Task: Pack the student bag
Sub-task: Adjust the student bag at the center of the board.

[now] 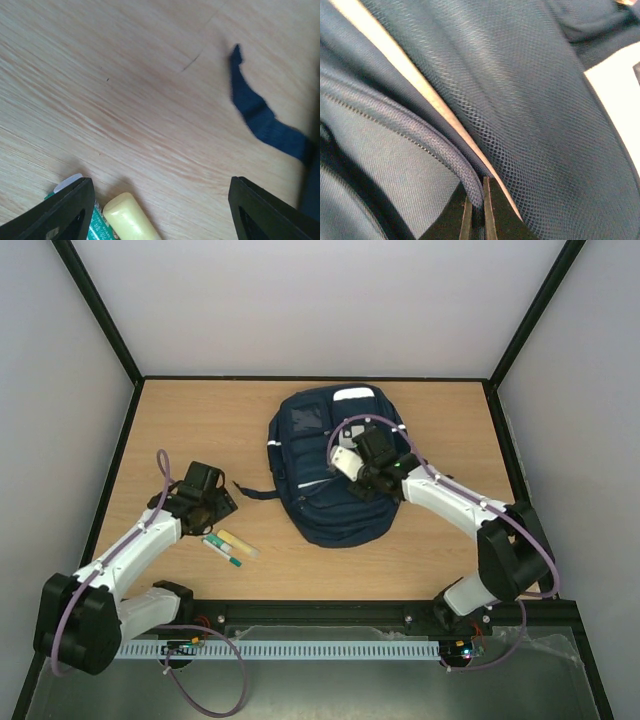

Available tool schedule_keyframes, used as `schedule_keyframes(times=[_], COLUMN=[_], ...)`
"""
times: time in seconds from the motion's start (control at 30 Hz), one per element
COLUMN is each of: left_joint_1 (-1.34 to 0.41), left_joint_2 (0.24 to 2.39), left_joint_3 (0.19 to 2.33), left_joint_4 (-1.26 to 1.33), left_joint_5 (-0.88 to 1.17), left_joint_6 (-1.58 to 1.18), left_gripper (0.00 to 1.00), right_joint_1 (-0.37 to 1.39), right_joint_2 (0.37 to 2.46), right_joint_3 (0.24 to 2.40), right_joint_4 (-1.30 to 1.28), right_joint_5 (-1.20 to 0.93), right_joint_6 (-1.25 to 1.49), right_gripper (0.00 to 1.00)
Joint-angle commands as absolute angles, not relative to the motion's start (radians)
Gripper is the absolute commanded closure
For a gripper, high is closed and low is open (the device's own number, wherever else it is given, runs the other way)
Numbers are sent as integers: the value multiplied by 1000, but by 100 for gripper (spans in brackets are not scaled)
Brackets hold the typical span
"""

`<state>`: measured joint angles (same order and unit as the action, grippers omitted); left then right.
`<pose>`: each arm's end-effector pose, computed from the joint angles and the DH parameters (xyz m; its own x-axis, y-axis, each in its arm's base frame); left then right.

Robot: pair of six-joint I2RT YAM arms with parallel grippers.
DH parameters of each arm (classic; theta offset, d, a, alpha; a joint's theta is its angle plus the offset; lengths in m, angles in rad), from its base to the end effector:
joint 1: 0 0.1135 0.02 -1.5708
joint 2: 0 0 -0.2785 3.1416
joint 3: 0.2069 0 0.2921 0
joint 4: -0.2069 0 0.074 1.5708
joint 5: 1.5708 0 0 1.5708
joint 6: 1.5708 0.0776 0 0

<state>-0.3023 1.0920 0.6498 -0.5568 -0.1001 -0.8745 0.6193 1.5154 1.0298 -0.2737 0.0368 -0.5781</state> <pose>0.2482 -0.0693 0.1654 -0.7026 -0.5805 -0.4116 -0.4590 0.8116 -0.3613 0.3236 0.2271 0.2069 -0.1644 -0.7878 -0.5936 -0.7739 0.4761 -0.4176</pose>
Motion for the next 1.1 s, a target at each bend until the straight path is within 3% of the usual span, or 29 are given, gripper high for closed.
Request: schedule_keyframes(times=[0.0, 0.17, 0.73, 1.07], left_joint_1=[-298, -301, -418, -440], left_joint_2=[1124, 1167, 1204, 1287], left_joint_3=[611, 595, 629, 626], left_joint_4=[-538, -507, -612, -549], left_joint_5=[-49, 14, 27, 30], left_joint_6=[-919, -933, -1086, -1089], left_gripper=[25, 26, 23, 24], right_joint_1=[539, 537, 537, 537], right_joint_2=[1441, 1375, 1390, 1378], right_joint_3=[1029, 947, 940, 937], right_joint_4=[-221, -210, -210, -212], right_joint_5=[85, -12, -51, -49], right_joint_6=[-474, -437, -445, -448], right_gripper=[99, 99, 99, 99])
